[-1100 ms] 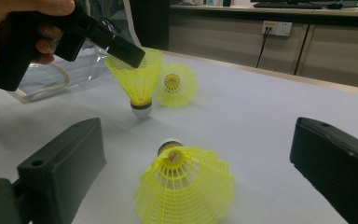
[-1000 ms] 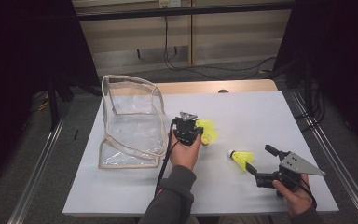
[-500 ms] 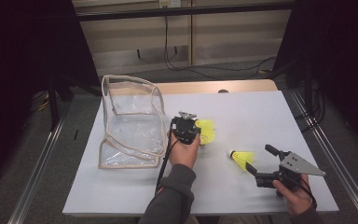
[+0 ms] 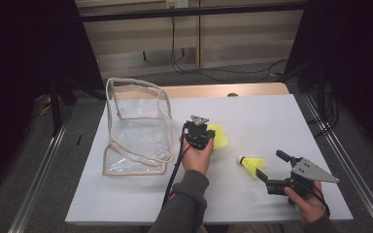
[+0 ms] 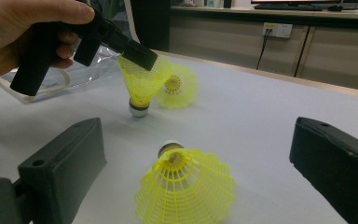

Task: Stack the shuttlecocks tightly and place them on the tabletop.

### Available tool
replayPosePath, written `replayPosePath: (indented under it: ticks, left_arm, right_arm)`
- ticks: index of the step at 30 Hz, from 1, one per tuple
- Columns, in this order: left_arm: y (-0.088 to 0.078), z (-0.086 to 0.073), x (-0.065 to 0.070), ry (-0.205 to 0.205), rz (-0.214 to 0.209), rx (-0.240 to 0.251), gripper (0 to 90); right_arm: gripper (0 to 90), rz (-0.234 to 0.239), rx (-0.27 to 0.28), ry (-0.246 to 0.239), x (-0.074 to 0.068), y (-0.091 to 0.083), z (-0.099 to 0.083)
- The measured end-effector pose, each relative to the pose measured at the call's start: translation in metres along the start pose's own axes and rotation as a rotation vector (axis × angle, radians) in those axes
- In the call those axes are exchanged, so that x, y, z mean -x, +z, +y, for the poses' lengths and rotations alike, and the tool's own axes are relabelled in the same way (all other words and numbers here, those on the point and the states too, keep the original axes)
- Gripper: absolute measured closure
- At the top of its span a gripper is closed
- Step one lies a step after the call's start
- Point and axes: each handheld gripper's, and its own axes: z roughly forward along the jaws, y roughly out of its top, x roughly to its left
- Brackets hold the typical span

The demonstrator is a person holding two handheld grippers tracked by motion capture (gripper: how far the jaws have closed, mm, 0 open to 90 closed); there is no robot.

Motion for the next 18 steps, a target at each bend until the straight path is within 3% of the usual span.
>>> replayPosePath:
  ticks: [10, 18]
  left_arm:
    - [0.0003, -0.0005, 0.0007, 0.016, -0.009, 0.001, 88.1]
    - [-0.0067, 0.0021, -0.0031, 0.019, 0.024, -0.002, 88.7]
  right_arm:
    - [2.6, -0.004, 0.001, 0.004, 0.0002, -0.0007, 0.0004]
    - [2.6, -0.002, -0.001, 0.005, 0.0000, -0.0006, 0.0003]
